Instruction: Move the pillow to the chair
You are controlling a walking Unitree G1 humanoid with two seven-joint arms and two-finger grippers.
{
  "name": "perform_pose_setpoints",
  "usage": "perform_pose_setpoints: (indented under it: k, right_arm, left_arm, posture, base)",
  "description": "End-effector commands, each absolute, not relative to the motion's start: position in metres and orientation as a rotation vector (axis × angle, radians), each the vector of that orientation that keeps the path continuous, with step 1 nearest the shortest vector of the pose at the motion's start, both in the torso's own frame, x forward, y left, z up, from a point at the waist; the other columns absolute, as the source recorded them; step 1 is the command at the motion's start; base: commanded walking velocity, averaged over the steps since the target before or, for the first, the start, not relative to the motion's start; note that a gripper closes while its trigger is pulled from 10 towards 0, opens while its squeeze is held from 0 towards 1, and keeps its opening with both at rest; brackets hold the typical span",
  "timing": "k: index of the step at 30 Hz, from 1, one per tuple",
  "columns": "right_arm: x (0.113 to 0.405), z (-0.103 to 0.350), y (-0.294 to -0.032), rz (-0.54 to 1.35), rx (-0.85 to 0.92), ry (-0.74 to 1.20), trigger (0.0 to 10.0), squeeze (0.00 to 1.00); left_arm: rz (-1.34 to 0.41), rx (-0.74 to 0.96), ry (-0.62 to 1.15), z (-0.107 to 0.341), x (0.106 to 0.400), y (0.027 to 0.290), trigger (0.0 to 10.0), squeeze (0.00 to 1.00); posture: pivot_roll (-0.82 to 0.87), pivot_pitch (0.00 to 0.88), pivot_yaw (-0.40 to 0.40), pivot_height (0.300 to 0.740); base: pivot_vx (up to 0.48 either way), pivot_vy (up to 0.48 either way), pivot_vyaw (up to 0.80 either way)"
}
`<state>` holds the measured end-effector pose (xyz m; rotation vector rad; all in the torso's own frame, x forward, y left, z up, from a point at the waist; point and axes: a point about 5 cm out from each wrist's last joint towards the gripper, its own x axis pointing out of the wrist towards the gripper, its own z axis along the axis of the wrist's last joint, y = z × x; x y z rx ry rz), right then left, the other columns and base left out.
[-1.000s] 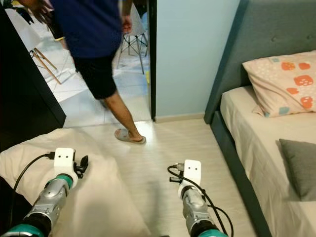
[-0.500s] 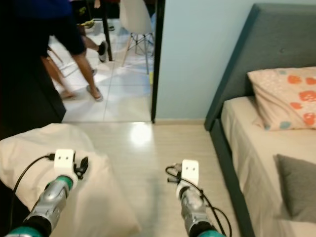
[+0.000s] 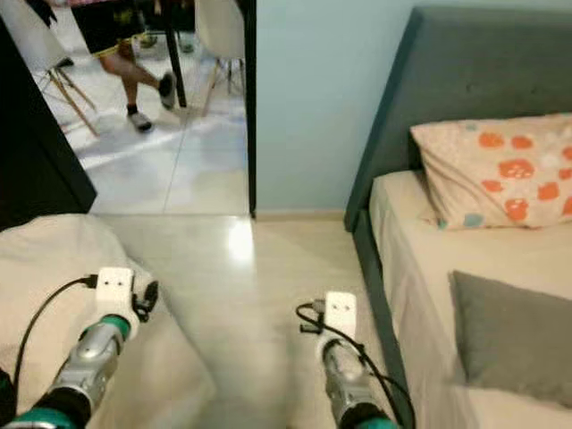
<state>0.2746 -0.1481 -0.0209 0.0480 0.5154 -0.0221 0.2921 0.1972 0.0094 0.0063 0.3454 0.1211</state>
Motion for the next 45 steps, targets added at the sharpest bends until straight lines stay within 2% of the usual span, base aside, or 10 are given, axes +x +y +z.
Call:
perform_pose_setpoints:
  k: [1,9,19,33,45]
  right_arm:
    - [0.272,-0.023,-0.154,-0.042,0.044,0.525,10.0,0.00]
    - [0.273,-0.022,-0.156,-0.049,0.045,0.521,10.0,0.00]
    - [0.273,-0.022,-0.156,-0.074,0.081,0.522,10.0,0.00]
    - [0.278,-0.018,-0.160,-0.061,0.056,0.509,10.0,0.00]
    - [0.272,-0.023,-0.167,-0.067,0.027,0.545,10.0,0.00]
  left_arm:
    - [0.142,-0.031,0.369,0.006,0.290,0.198,10.0,0.00]
    - [0.124,0.010,0.359,0.008,0.291,0.199,10.0,0.00]
    - [0.097,0.044,0.349,0.010,0.293,0.196,10.0,0.00]
    - [0.125,0.056,0.341,0.012,0.296,0.197,10.0,0.00]
    - [0.129,0.055,0.375,0.005,0.292,0.192,10.0,0.00]
  posture:
    - [0.05,0.000,0.078,0.740]
    - [0.05,0.000,0.082,0.740]
    - [0.05,0.000,0.089,0.740]
    - [0.04,0.000,0.078,0.740]
    - [0.01,0.000,0.064,0.740]
  base:
    - [0.000,0.368,0.00]
    - [0.000,0.480,0.00]
    - [0.000,0.000,0.00]
    - [0.000,0.000,0.00]
    - [0.000,0.000,0.00]
